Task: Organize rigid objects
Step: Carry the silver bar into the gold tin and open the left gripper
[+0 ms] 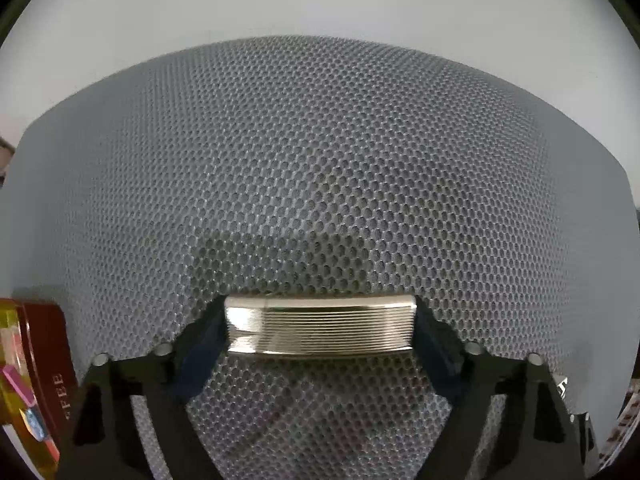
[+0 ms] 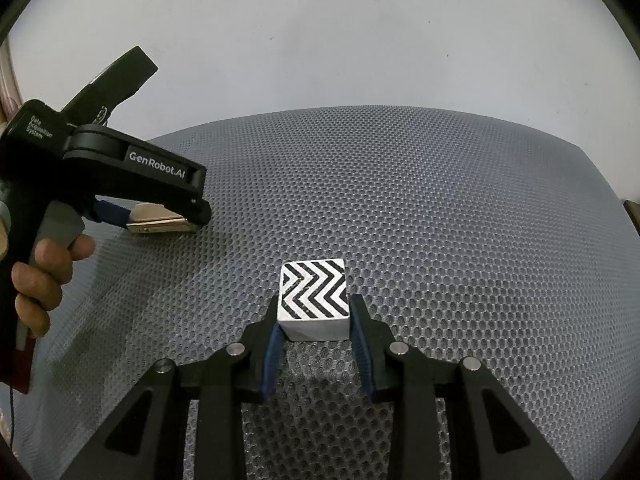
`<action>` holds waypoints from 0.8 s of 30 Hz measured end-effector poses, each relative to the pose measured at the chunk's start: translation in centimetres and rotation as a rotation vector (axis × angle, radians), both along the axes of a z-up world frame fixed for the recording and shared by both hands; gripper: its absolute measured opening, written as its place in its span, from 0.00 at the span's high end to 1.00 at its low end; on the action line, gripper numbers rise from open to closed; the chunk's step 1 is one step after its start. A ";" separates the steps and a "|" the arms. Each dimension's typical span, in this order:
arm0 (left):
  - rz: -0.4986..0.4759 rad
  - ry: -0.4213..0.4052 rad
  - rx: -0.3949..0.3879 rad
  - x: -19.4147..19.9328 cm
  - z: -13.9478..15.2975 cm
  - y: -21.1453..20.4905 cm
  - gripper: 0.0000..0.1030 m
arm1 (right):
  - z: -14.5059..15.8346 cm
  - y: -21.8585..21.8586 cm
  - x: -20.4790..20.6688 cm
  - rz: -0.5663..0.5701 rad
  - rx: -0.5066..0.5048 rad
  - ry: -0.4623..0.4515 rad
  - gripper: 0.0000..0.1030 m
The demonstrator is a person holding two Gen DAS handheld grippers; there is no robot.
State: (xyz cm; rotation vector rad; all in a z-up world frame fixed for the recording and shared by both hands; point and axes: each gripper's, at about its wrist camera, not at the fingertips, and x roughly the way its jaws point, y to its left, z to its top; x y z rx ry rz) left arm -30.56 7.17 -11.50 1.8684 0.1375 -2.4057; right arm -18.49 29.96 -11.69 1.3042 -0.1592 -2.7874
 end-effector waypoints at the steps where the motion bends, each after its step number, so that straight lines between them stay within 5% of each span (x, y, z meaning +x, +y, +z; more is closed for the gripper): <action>1: 0.000 0.001 0.001 0.2 0.1 -0.1 0.22 | 0.1 0.2 0.1 0.001 0.001 0.000 0.68; 18: -0.005 0.064 -0.038 5.5 2.2 2.5 0.22 | -1.0 -0.8 -1.3 0.007 0.043 -0.004 0.65; 24: 0.001 0.118 -0.061 11.0 5.2 2.6 0.22 | -1.0 -1.2 -1.7 0.007 0.049 -0.005 0.65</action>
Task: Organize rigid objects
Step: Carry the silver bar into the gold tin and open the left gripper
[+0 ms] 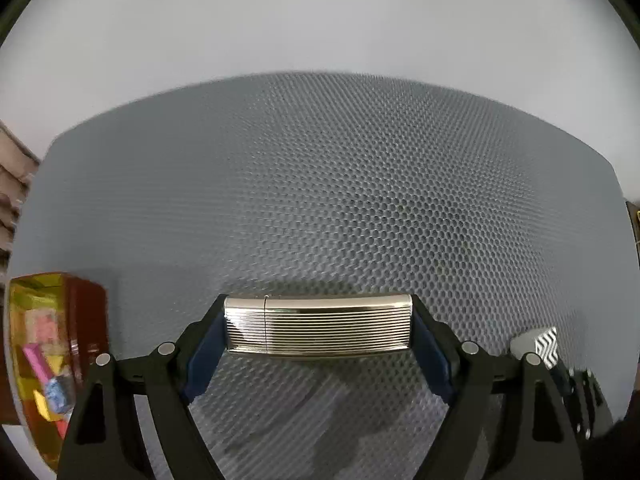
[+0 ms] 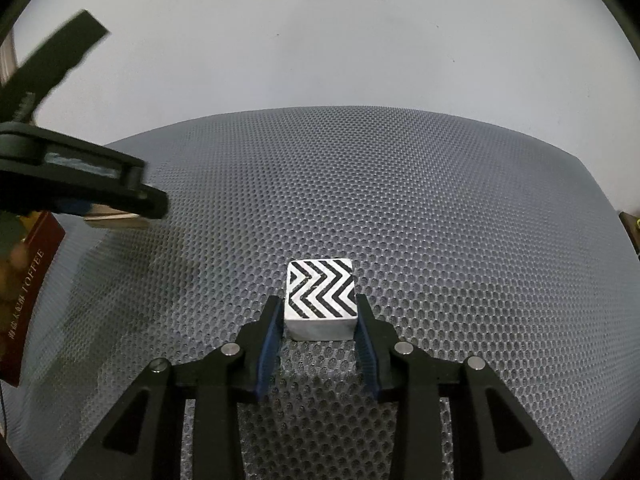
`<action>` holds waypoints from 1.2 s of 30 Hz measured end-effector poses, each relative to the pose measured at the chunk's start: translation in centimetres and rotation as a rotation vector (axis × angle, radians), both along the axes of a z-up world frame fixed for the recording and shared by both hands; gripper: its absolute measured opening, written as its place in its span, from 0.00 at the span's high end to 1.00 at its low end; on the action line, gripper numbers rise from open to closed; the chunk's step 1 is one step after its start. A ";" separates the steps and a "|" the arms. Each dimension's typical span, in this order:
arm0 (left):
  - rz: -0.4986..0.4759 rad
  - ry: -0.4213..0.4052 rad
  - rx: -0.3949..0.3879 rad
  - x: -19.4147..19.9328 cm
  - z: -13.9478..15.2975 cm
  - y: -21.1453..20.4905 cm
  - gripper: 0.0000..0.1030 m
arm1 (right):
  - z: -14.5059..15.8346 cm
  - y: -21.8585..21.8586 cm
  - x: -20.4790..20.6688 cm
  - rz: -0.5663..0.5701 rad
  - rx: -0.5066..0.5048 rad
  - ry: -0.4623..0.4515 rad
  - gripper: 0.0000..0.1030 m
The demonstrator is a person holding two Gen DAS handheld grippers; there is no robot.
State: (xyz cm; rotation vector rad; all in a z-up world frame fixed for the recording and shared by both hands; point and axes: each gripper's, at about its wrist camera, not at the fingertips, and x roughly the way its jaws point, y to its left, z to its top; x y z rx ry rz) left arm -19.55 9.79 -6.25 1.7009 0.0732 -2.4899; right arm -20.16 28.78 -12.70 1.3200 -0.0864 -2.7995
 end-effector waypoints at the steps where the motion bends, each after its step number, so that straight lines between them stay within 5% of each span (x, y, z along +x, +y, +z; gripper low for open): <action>1: 0.001 0.006 -0.006 -0.7 1.2 -0.7 0.22 | -0.4 -0.2 -0.5 0.000 0.002 0.000 0.65; 10: 0.069 0.043 -0.016 5.7 7.3 -6.6 0.22 | -0.6 -0.9 -0.8 0.000 0.023 -0.002 0.65; 20: 0.183 0.050 -0.094 8.7 9.9 -9.9 0.22 | -0.6 -1.3 -1.5 0.001 0.051 -0.005 0.65; 29: 0.305 0.025 -0.115 8.8 8.8 -16.5 0.22 | -0.8 -1.9 -2.2 0.001 0.071 -0.006 0.65; 36: 0.338 -0.023 -0.101 9.5 4.4 -21.4 0.22 | -0.9 -2.1 -2.6 0.001 0.080 -0.006 0.65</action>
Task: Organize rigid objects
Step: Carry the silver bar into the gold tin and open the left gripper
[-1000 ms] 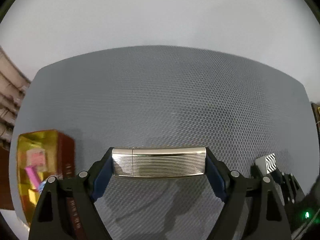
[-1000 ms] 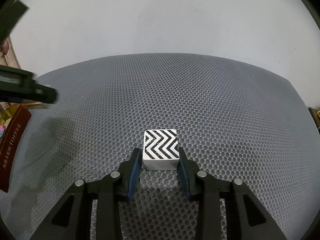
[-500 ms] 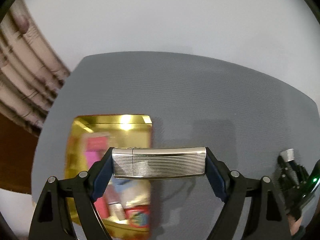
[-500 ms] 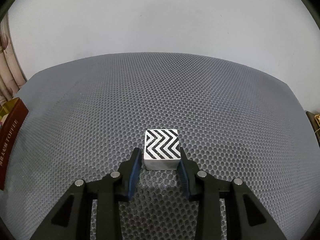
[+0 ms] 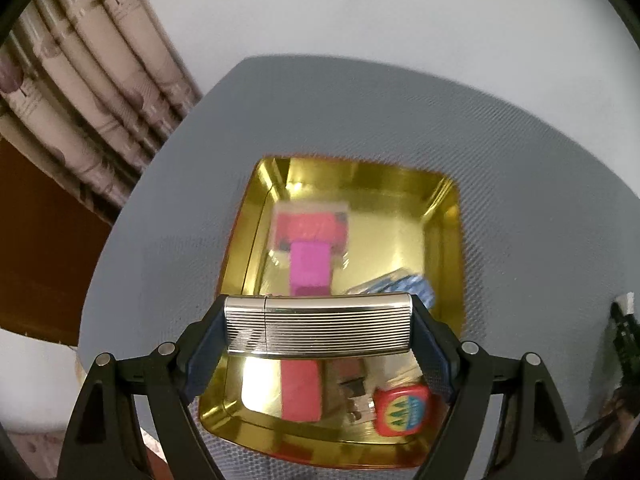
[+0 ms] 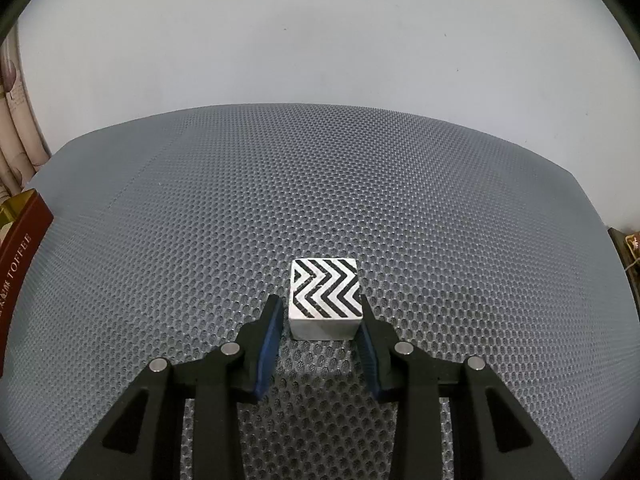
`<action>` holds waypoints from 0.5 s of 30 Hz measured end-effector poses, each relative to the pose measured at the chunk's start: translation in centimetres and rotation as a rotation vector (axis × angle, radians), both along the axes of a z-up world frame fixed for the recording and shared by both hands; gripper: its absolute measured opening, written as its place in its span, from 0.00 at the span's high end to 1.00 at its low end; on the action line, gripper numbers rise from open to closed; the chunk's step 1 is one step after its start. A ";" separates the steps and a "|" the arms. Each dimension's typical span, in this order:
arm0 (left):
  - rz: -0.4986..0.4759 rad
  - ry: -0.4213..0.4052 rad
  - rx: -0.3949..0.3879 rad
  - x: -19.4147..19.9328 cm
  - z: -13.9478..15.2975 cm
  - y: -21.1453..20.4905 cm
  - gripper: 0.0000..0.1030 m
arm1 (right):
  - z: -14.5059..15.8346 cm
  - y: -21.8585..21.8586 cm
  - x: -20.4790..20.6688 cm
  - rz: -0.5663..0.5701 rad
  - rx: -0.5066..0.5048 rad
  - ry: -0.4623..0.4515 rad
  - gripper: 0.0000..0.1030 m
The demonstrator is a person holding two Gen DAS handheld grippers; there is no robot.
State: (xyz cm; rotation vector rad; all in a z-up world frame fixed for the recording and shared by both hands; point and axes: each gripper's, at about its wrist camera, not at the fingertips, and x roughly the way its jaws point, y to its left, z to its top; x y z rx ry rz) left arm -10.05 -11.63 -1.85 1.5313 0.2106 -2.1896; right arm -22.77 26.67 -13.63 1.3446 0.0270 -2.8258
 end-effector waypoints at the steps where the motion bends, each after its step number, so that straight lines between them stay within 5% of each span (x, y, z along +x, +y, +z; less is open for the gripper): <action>1: 0.004 -0.006 0.008 0.2 -0.6 -0.4 0.22 | 0.0 -0.1 -0.1 0.000 0.005 0.000 0.65; 15: 0.015 -0.043 0.068 0.6 -4.3 -1.3 0.22 | 0.0 -0.7 -0.9 0.000 0.013 0.000 0.65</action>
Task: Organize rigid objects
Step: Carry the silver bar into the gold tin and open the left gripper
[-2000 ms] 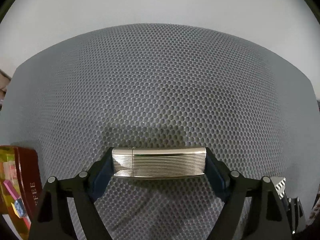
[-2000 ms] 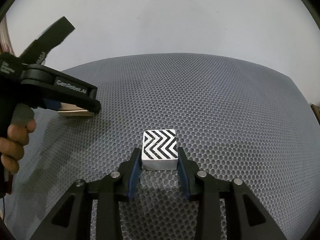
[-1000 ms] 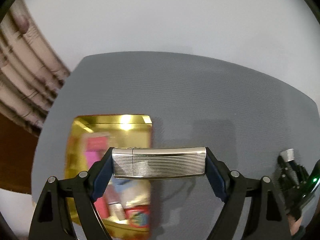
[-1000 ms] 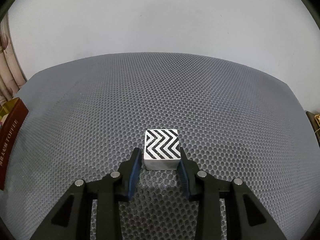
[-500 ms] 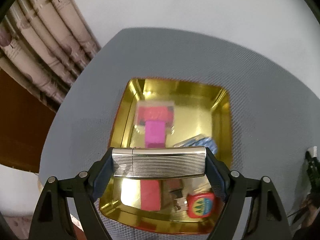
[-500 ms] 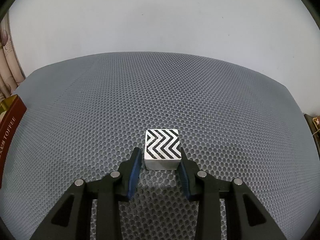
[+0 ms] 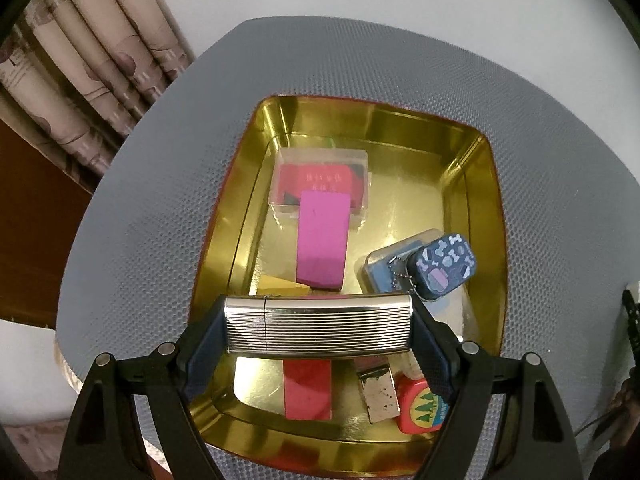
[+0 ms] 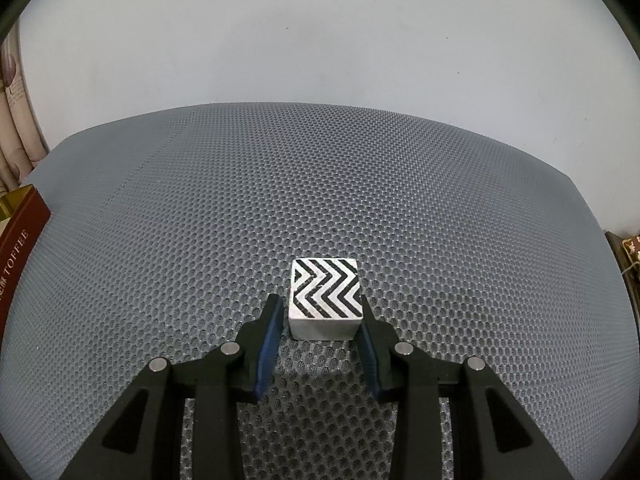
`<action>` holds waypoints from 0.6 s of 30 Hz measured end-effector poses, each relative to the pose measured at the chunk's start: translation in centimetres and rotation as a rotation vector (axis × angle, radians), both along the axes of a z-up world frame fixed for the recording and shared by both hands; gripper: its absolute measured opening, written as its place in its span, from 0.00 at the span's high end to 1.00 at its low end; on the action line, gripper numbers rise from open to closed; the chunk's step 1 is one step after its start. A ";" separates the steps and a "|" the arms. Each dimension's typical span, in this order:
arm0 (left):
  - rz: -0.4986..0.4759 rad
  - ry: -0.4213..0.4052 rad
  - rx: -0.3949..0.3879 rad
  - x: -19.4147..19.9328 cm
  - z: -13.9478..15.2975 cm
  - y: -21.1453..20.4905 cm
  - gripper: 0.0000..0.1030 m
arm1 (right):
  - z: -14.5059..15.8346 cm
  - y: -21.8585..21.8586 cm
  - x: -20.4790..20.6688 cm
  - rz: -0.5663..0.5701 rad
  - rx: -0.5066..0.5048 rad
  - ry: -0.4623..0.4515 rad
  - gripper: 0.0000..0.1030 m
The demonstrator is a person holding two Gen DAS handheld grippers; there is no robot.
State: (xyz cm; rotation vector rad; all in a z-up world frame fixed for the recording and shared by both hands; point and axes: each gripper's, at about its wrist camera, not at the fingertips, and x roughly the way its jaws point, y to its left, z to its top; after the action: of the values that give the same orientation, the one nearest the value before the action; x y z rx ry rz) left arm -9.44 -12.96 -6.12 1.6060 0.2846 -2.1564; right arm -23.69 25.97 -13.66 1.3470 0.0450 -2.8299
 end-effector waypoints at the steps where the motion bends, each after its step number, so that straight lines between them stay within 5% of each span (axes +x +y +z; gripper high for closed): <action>1: -0.001 0.000 0.002 -0.1 -0.1 0.0 0.22 | -0.1 -0.1 0.1 0.000 -0.001 0.000 0.65; 12: -0.009 0.020 0.027 -0.6 -0.7 0.7 0.21 | -0.1 0.5 0.8 0.001 0.001 0.001 0.65; 18: -0.030 0.082 -0.013 0.3 1.4 1.0 0.20 | 0.5 0.6 0.9 0.003 0.005 0.001 0.65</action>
State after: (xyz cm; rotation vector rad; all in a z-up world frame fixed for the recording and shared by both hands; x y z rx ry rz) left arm -9.18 -11.96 -4.73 1.5264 0.2727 -2.2458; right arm -22.76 26.58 -13.14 1.3460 0.0537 -2.8301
